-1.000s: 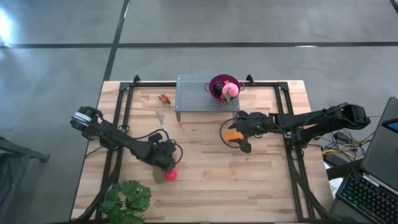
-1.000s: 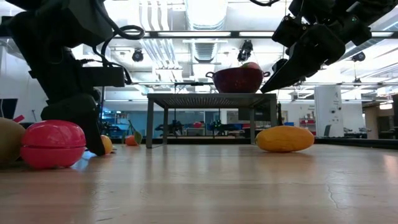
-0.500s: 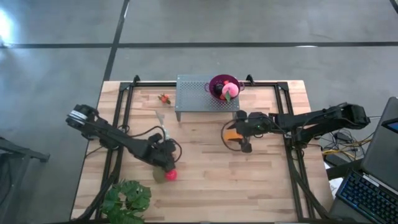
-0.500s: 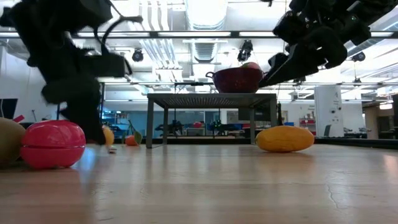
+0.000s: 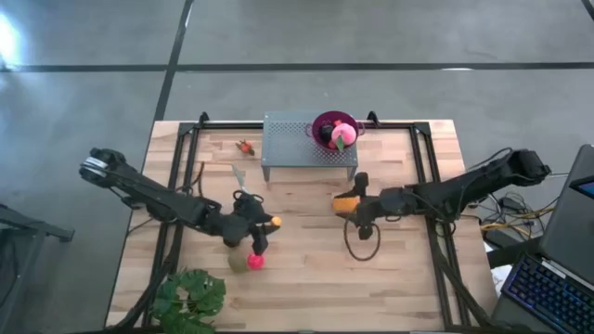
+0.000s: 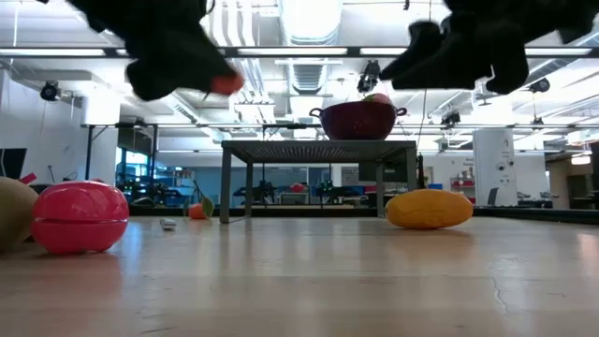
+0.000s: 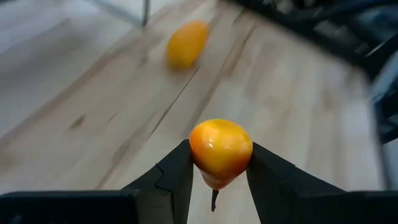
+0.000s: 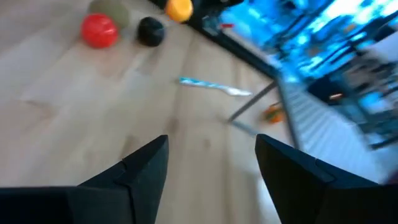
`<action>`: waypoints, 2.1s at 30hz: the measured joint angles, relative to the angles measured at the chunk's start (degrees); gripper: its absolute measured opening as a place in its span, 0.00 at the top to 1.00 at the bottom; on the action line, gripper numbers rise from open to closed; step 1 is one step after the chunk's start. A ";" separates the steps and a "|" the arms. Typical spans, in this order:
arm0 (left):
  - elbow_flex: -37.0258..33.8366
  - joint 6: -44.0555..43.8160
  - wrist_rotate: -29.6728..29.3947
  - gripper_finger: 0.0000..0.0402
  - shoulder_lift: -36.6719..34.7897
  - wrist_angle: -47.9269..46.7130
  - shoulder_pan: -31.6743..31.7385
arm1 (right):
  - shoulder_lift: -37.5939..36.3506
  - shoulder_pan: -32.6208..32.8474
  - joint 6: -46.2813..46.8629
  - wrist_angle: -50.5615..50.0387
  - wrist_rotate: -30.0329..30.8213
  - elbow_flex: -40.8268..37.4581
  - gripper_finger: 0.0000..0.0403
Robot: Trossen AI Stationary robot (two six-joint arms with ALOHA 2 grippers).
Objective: Pick & Place Fruit
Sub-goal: Put the pear into the purple bowl on the shelf
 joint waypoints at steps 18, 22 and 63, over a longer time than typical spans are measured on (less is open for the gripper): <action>0.09 11.55 9.80 0.66 3.12 32.26 6.63 | 0.04 10.87 -11.32 14.95 12.13 0.00 0.25; 0.96 12.83 16.19 0.66 6.41 36.80 8.79 | 0.06 10.85 -11.29 15.38 11.78 -0.01 0.24; 23.52 16.51 31.01 0.66 28.16 37.45 15.13 | 0.11 11.99 -11.98 16.48 11.63 0.00 0.28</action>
